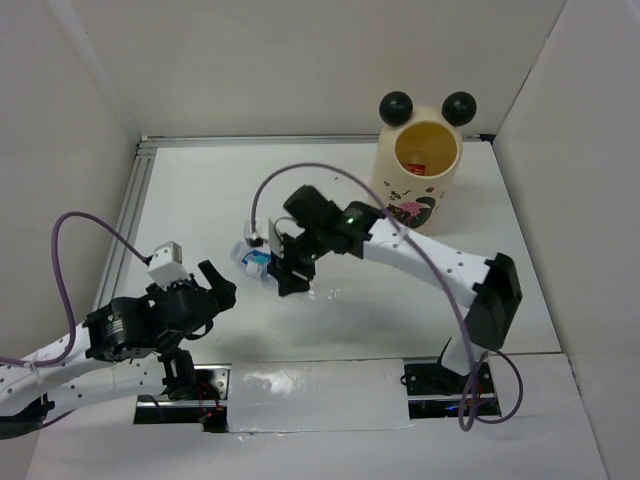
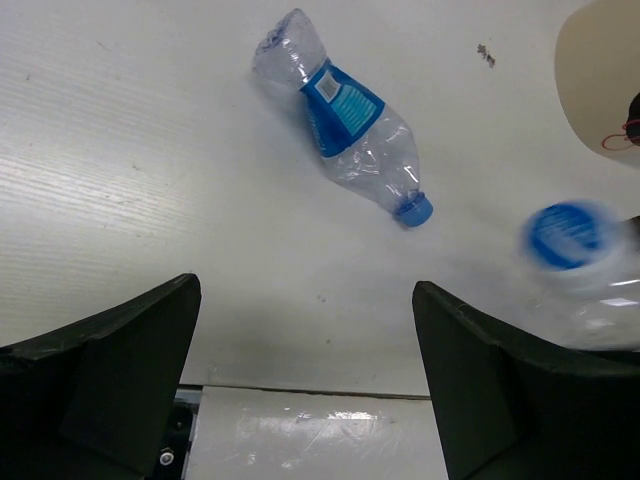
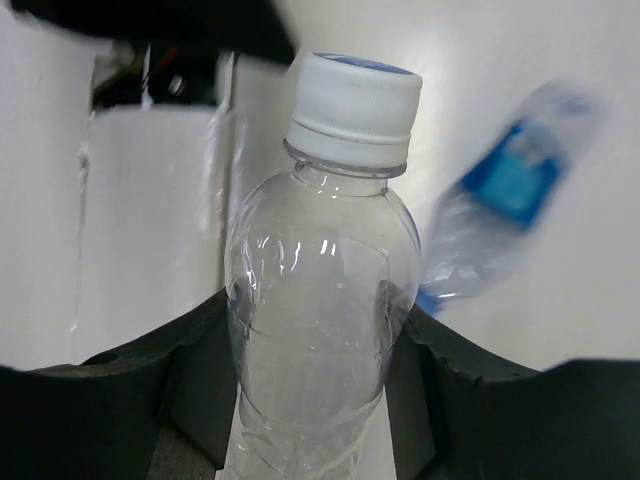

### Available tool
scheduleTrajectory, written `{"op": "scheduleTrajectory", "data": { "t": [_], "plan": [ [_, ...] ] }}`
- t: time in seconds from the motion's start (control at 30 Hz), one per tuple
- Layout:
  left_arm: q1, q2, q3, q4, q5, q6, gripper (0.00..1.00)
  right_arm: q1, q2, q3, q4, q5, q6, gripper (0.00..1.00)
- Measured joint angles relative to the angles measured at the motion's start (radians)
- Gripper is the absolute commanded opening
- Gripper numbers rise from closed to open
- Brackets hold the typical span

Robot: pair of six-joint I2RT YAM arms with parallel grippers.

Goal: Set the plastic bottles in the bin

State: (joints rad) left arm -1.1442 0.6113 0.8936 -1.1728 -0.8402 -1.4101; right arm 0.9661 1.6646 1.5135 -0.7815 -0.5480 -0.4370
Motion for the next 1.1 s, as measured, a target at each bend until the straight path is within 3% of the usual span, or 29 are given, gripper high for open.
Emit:
{"op": "scheduleTrajectory", "data": {
  "t": [0.1, 0.17, 0.3, 0.4, 0.63, 0.77, 0.93, 1.0, 1.1],
  "plan": [
    [0.000, 0.016, -0.002, 0.055, 0.001, 0.025, 1.00, -0.092, -0.072, 0.135, 0.013, -0.030, -0.043, 0.18],
    [0.000, 0.024, -0.011, 0.101, 0.005, 0.039, 1.00, -0.231, -0.132, 0.183, 0.081, -0.044, -0.063, 0.17],
    [0.000, 0.043, -0.047, 0.189, 0.035, 0.070, 1.00, -0.520, -0.270, 0.116, 0.269, -0.056, -0.090, 0.14],
    [0.000, 0.076, -0.066, 0.252, 0.061, 0.082, 1.00, -0.651, -0.328, 0.074, 0.382, -0.094, -0.105, 0.16],
    [0.000, 0.151, -0.082, 0.359, 0.113, 0.125, 1.00, -0.881, -0.328, 0.006, 0.665, -0.172, -0.047, 0.16],
    [0.000, 0.164, -0.099, 0.397, 0.136, 0.128, 1.00, -0.946, -0.307, -0.054, 0.760, -0.177, -0.019, 0.17],
    [0.000, 0.177, -0.119, 0.428, 0.159, 0.128, 1.00, -1.004, -0.290, -0.161, 0.881, -0.203, 0.030, 0.27],
    [0.000, 0.186, -0.121, 0.439, 0.166, 0.128, 1.00, -1.020, -0.274, -0.179, 0.913, -0.216, 0.039, 0.41],
    [0.000, 0.203, -0.121, 0.452, 0.172, 0.128, 1.00, -1.030, -0.248, -0.182, 0.937, -0.237, 0.040, 0.50]
  ]
}}
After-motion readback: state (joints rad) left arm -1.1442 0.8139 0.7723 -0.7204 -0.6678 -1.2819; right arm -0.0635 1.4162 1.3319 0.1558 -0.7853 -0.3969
